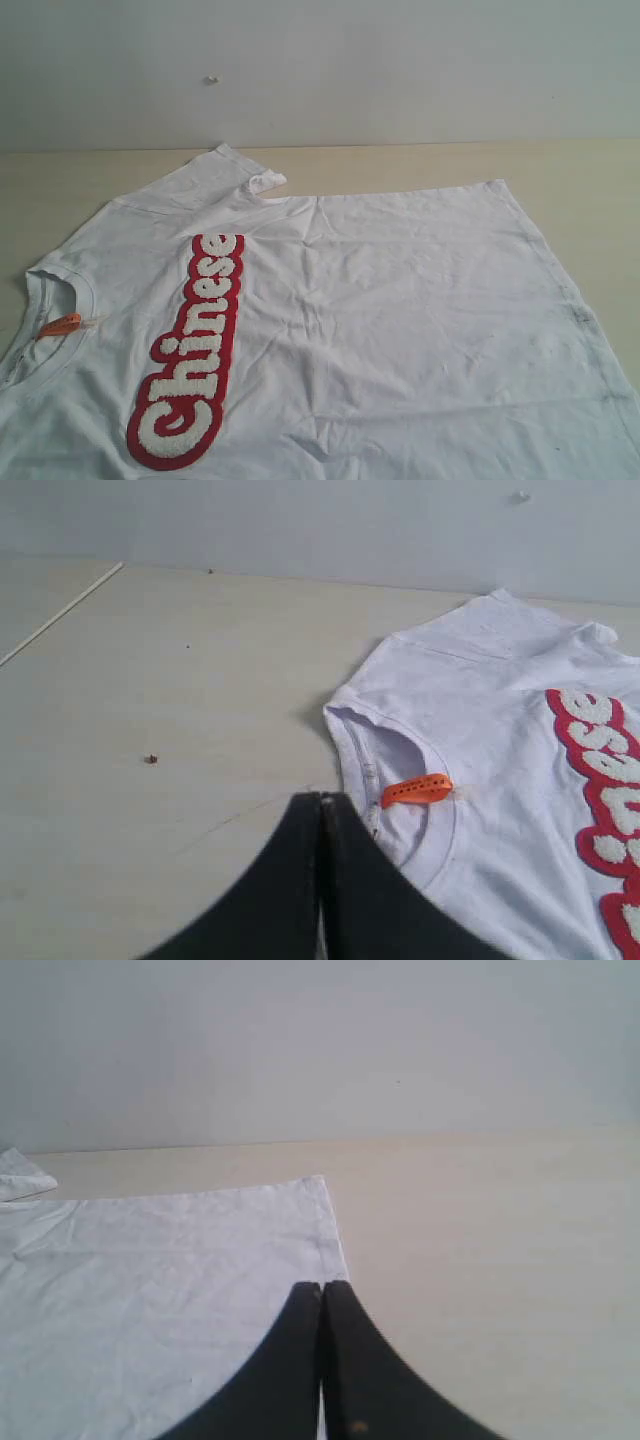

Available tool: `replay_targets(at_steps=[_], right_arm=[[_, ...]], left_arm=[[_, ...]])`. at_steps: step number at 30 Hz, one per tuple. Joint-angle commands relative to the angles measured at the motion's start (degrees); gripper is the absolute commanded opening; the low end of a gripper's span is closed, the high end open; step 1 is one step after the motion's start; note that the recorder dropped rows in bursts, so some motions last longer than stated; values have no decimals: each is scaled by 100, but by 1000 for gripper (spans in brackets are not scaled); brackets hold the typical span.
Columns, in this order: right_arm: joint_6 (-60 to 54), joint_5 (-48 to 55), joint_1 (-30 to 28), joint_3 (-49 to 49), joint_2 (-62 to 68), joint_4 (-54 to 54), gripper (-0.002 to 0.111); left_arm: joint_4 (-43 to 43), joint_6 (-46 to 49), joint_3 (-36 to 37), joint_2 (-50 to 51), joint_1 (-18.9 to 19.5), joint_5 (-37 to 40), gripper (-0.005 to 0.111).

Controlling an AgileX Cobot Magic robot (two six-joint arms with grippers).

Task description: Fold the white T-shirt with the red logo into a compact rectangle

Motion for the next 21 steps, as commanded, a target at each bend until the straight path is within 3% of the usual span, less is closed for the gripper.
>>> replay_targets(at_steps=[1, 13, 15, 21], right_arm=[[-1, -219, -29, 29, -27, -23, 0], [-341, -698, -29, 29, -27, -23, 0], [-341, -806, -29, 29, -27, -23, 0], [-341, -1339, -29, 29, -27, -23, 0]], left_arm=[[-14, 6, -2, -24, -2, -59, 0], [8, 20, -2, -24, -2, -59, 0], [329, 68, -2, -24, -2, -81, 0], [264, -370, -2, -24, -2, -1216, 0]])
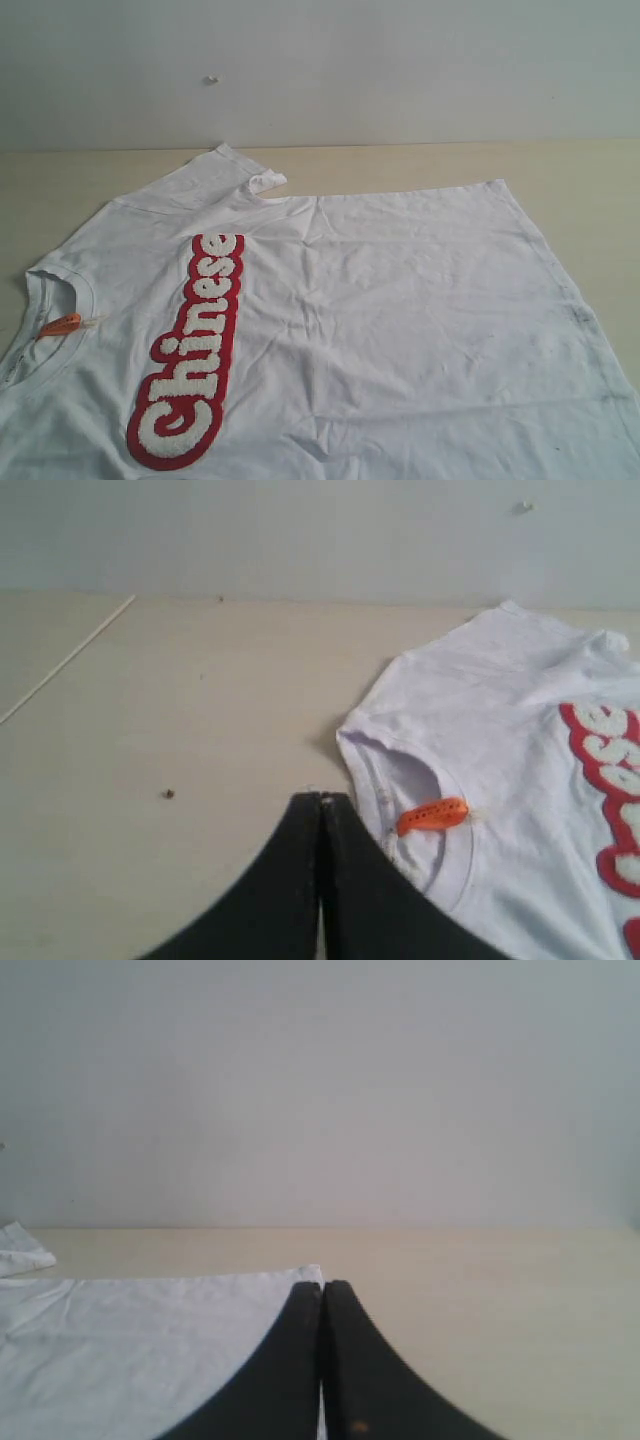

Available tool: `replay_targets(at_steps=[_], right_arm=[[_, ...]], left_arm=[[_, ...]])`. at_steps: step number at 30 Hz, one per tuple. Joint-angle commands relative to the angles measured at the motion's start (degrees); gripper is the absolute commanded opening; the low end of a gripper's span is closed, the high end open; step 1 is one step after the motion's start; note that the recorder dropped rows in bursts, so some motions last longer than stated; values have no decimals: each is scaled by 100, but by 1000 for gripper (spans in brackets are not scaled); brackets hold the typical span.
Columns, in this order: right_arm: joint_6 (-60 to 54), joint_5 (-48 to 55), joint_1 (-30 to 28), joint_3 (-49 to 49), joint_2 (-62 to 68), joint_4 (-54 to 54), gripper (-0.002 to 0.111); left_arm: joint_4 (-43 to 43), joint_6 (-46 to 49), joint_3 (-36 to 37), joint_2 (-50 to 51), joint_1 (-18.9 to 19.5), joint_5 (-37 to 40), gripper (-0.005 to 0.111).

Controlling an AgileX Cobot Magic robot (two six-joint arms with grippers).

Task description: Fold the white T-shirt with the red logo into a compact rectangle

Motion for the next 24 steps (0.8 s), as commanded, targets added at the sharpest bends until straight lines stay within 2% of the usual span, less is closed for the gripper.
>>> replay_targets(at_steps=[1, 10, 19, 24], right_arm=[[-40, -565, -29, 29, -27, -23, 0], [143, -1793, -29, 29, -27, 446, 0], [761, -2264, -29, 29, -27, 446, 0], [1098, -2671, -29, 29, -27, 446, 0]], left_arm=[[-41, -590, -2, -24, -2, -1227, 0], [-41, -1387, -2, -24, -2, -2695, 0], [-41, -1710, -2, -24, -2, -4141, 0], [22, -2535, -86, -24, -2, -4674, 0]])
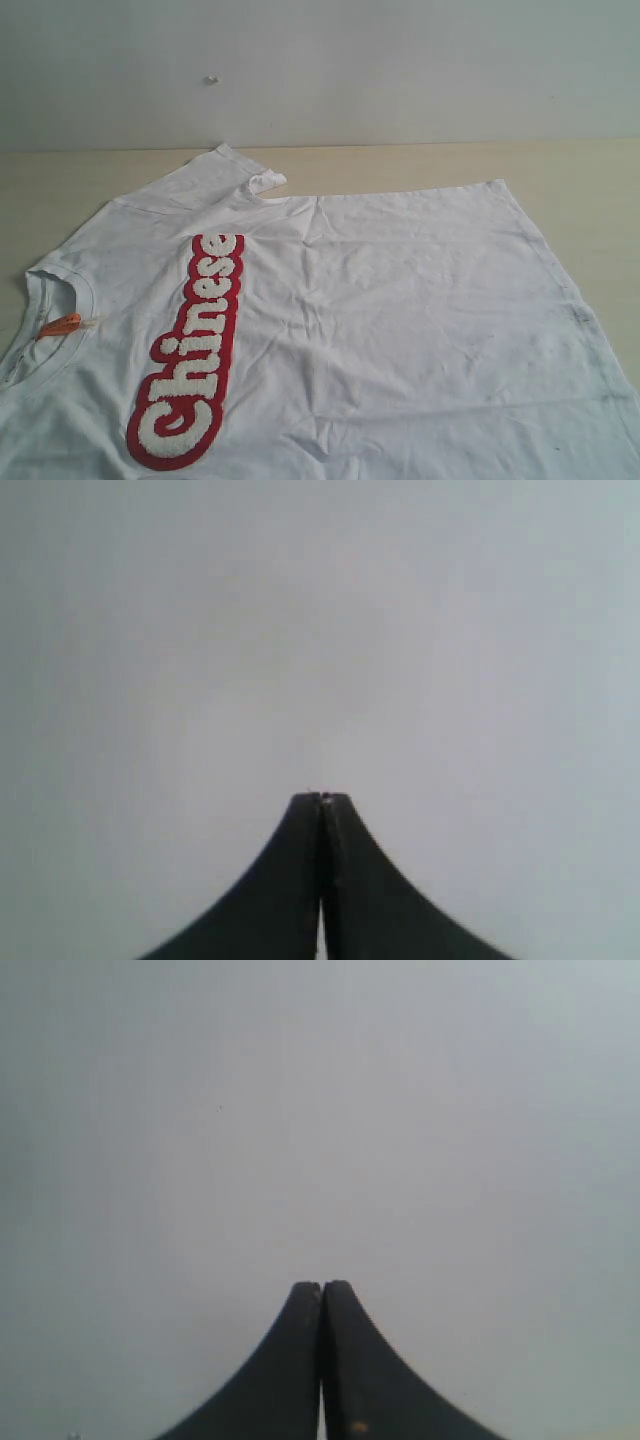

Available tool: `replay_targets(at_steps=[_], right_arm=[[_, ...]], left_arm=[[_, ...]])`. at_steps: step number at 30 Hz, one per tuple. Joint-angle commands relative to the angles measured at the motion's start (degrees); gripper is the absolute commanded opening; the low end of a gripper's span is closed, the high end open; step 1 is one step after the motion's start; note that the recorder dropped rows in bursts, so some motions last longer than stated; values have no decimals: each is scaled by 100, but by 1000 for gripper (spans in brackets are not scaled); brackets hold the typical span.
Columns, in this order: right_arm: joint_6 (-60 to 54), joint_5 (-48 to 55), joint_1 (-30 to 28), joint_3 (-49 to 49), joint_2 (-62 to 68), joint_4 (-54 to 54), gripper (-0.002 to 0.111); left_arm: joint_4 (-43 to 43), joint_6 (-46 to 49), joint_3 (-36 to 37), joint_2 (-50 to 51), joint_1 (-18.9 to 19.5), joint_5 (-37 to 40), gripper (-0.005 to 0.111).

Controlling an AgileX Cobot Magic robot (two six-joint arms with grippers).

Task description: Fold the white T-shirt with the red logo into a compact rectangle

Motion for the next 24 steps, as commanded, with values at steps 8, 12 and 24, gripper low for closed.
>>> replay_targets(at_steps=[8, 12, 24], right_arm=[[700, -388, -29, -665, -27, -23, 0], [781, -340, -29, -1231, -27, -36, 0], [468, 396, -29, -3740, 572, -36, 0]], left_arm=[[310, -721, -1131, 154, -2, -231, 0], [324, -732, -1792, 491, -2, -220, 0], [652, -735, -4467, 2138, -2, 944, 0]])
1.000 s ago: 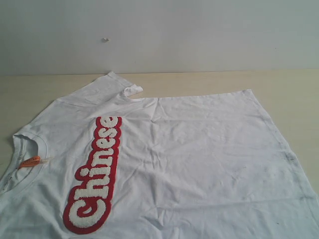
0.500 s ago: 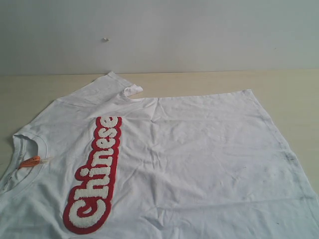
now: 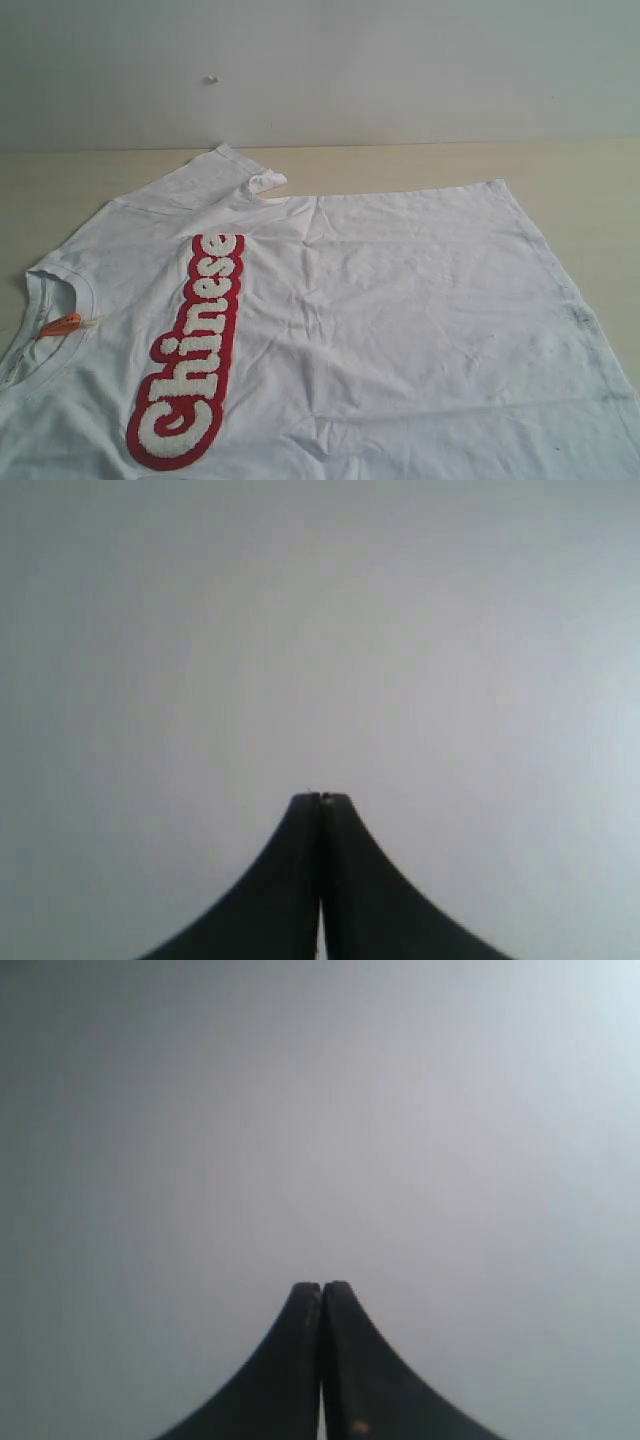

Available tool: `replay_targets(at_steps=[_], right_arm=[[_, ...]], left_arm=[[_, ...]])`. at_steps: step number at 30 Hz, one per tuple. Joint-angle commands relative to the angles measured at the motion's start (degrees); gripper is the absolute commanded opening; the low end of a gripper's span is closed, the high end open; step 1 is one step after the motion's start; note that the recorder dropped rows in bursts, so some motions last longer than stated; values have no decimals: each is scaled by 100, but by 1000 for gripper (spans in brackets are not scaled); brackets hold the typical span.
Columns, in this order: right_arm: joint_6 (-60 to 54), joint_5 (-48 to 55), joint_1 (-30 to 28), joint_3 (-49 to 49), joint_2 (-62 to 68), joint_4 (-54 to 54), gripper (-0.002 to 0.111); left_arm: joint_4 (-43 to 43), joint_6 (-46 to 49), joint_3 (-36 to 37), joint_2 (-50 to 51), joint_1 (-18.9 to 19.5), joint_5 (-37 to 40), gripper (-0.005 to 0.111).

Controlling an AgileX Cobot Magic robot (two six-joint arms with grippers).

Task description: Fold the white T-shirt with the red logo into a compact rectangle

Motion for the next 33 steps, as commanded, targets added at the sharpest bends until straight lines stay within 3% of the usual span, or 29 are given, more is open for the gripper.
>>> replay_targets(at_steps=[1, 5, 7, 8, 12, 15, 18, 22, 29, 33], right_arm=[[-357, 599, -29, -1084, 573, -46, 0], [-700, 1968, -29, -2091, 1275, -46, 0], [-867, 2924, -29, -2619, 1674, -46, 0], [-1105, 3752, -29, -3051, 2089, -46, 0], [-1574, 5189, -29, -3716, 3216, -35, 0], [-1924, 5766, -29, -3866, 3727, 36, 0], [-3004, 6605, -29, -3939, 4585, 748, 0], [-4637, 7543, -29, -3939, 5490, 1657, 0], [-6018, 8607, 326, -3939, 6553, 1746, 0], [-6317, 8735, 680, -3939, 6749, 1174, 0]], left_arm=[[200, -35, -1145, 763, -13, 1040, 0], [176, -35, -2120, 1412, -135, 3196, 0], [163, 70, -2294, 1707, -366, 3838, 0], [153, 621, -2394, 2011, -670, 4377, 0], [-260, 2506, -2778, 3134, -1372, 6029, 0], [-878, 3485, -3023, 3807, -1425, 6704, 0], [-1683, 5105, -3273, 4656, -1425, 7730, 0], [-1775, 6749, -3178, 5384, -1425, 9151, 0], [-1697, 9719, -1937, 5621, -1425, 9180, 0], [-1639, 10347, -1549, 5624, -1425, 8615, 0]])
